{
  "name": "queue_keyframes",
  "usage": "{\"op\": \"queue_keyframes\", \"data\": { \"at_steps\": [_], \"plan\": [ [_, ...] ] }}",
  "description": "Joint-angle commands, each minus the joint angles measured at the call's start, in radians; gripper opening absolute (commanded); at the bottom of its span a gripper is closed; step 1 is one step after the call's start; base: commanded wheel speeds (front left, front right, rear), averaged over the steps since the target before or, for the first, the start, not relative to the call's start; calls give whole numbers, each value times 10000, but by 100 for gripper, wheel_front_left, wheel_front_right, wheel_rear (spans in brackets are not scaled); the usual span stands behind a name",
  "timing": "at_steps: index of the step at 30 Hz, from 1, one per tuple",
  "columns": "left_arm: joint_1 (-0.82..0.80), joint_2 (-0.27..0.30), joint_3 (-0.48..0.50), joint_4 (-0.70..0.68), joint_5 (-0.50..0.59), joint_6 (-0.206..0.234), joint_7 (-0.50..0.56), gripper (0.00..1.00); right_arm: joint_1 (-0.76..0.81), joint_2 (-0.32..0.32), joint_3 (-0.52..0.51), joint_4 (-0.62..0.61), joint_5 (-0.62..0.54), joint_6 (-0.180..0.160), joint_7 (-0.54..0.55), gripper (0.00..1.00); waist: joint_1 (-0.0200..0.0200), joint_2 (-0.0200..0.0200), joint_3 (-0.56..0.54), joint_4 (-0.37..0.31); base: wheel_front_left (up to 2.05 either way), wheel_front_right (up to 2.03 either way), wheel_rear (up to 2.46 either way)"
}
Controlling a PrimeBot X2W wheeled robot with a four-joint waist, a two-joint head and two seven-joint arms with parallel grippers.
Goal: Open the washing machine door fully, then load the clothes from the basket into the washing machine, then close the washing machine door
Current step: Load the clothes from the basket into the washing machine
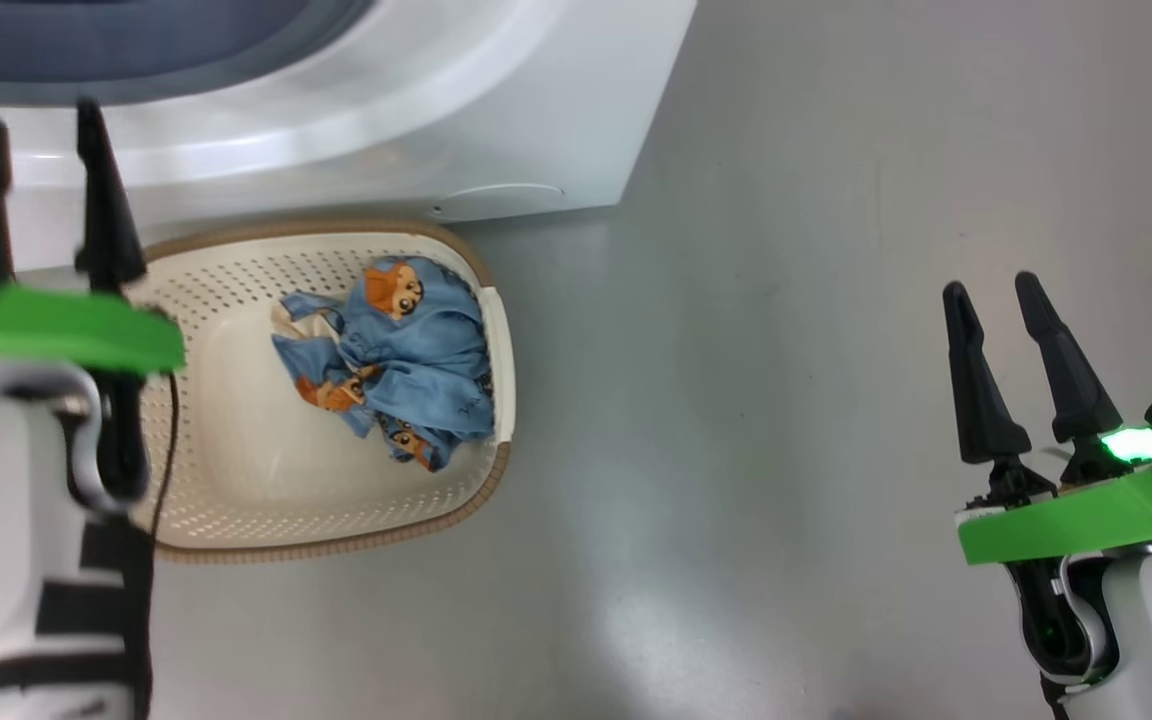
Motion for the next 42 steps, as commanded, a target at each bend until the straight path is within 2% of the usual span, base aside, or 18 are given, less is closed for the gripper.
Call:
{"op": "queue_keyframes", "data": {
  "at_steps": [1,7,17,31,42],
  "plan": [
    [581,313,387,-514,106,-15,-51,100,353,-138,142,-221,-18,29,-48,100,0,0,-122,113,0,0,0],
    [2000,123,690,-1462,117,-15,-51,100,589,-249,36,-192,-22,29,-48,100,0,0,-412,262,0,0,0],
    [4095,-237,832,-2752,417,-15,-51,100,1457,-565,-153,-11,42,29,-48,100,0,0,-1551,607,0,0,0],
    [6111,-350,753,-3467,706,-15,-51,100,2815,-725,-424,61,168,29,-48,100,0,0,-3083,724,0,0,0],
    [7249,-422,791,-3904,608,-15,-51,100,3773,-753,-793,-15,217,29,-48,100,0,0,-3718,738,0,0,0]
  ]
}}
